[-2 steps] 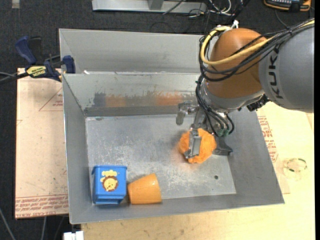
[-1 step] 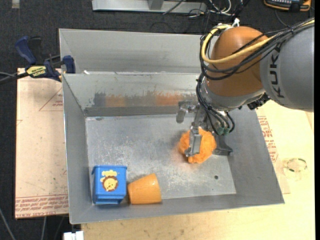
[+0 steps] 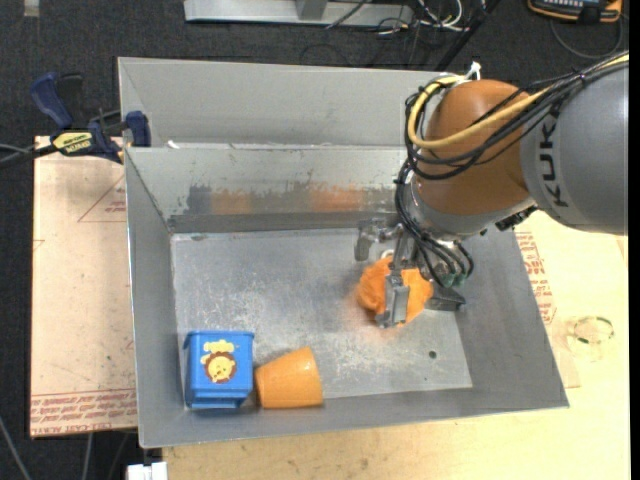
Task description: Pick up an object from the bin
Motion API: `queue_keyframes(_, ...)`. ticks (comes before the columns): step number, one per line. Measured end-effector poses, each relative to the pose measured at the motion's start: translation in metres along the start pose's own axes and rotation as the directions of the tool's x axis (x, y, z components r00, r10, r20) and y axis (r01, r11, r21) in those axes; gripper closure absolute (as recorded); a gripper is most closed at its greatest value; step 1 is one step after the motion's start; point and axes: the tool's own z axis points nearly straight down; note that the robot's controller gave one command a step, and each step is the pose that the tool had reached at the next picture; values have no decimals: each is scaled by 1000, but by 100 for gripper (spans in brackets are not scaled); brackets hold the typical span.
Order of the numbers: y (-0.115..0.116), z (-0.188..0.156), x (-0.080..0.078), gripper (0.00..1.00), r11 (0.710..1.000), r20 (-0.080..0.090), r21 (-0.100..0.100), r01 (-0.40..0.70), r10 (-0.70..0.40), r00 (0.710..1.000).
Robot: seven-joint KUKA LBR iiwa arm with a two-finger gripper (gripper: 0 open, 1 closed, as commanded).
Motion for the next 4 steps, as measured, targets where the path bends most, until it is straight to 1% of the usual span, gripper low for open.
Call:
queue_keyframes(1, -5, 25, 2, 0, 982, -7, -1, 190, -190, 982)
queue_keyframes(2, -12, 45, 2, 0, 876, 0, -1, 483, -483, 876)
queue_keyframes(3, -33, 39, 33, 0, 801, -4, -6, 599, -599, 801)
queue_keyframes(4, -41, 36, 23, 0, 764, -7, -5, 645, -645, 764)
